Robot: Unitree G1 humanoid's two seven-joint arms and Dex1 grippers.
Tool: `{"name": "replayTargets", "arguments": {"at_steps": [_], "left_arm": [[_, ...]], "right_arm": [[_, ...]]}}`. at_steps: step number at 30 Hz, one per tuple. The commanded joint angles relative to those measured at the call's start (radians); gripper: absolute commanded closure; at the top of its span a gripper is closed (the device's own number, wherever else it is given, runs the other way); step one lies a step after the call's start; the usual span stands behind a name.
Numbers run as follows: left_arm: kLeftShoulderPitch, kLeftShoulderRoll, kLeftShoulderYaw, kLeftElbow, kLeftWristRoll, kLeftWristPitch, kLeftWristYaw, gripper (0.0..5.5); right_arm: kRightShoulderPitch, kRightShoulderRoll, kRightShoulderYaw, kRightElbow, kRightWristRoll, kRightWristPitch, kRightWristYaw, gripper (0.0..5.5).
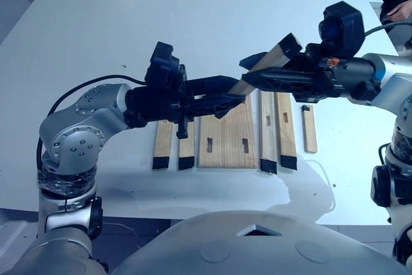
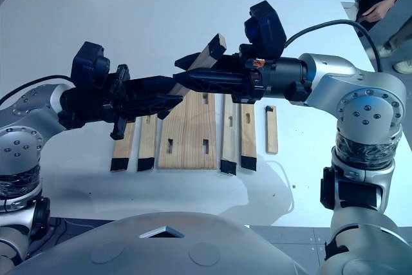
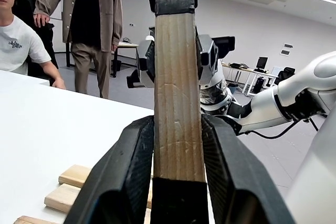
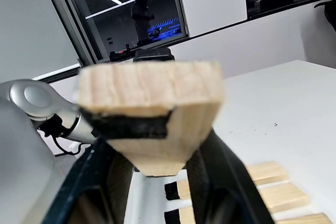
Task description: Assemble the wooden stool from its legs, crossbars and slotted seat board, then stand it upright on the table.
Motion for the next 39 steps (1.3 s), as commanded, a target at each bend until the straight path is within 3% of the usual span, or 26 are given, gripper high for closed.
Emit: {"name": "replayTargets", "arguments": {"at_steps": [1, 4, 5, 11, 17, 22, 29, 39], "left_arm": [[0.007, 0.026, 0.010, 0.025, 0.042, -0.010, 0.004, 4.20], [-0.015, 0.016, 0.004, 0.042, 0.045, 0.007, 0.049, 4.20], [-0.025, 0.011, -0.001, 0.053, 0.045, 0.018, 0.069, 3.83], [0.011, 0.024, -0.018, 0.094, 0.139, -0.015, 0.077, 3.06], [0.134, 0.056, 0.012, 0.102, 0.251, -0.090, 0.036, 2.99], [0.180, 0.016, 0.045, 0.096, 0.273, -0.125, 0.086, 2.99], [0.220, -0.005, 0.020, 0.063, 0.297, -0.142, 0.100, 2.99], [0.232, 0.000, 0.028, 0.049, 0.303, -0.134, 0.100, 2.99]], "right_arm": [[0.012, -0.042, 0.003, -0.012, -0.031, -0.008, 0.042, 4.20], [0.021, -0.046, 0.014, -0.021, -0.055, -0.020, 0.060, 4.20], [0.023, -0.046, 0.020, -0.024, -0.064, -0.026, 0.064, 4.20], [0.008, -0.078, 0.061, 0.011, -0.292, -0.168, 0.096, 4.20], [0.106, -0.267, 0.185, 0.169, -0.766, -0.605, 0.356, 4.20], [0.214, -0.300, 0.240, 0.365, -0.980, -0.937, 0.484, 4.20], [0.235, -0.266, 0.268, 0.508, -1.089, -1.141, 0.539, 4.20], [0.290, -0.271, 0.264, 0.526, -1.086, -1.172, 0.553, 4.20]]}}
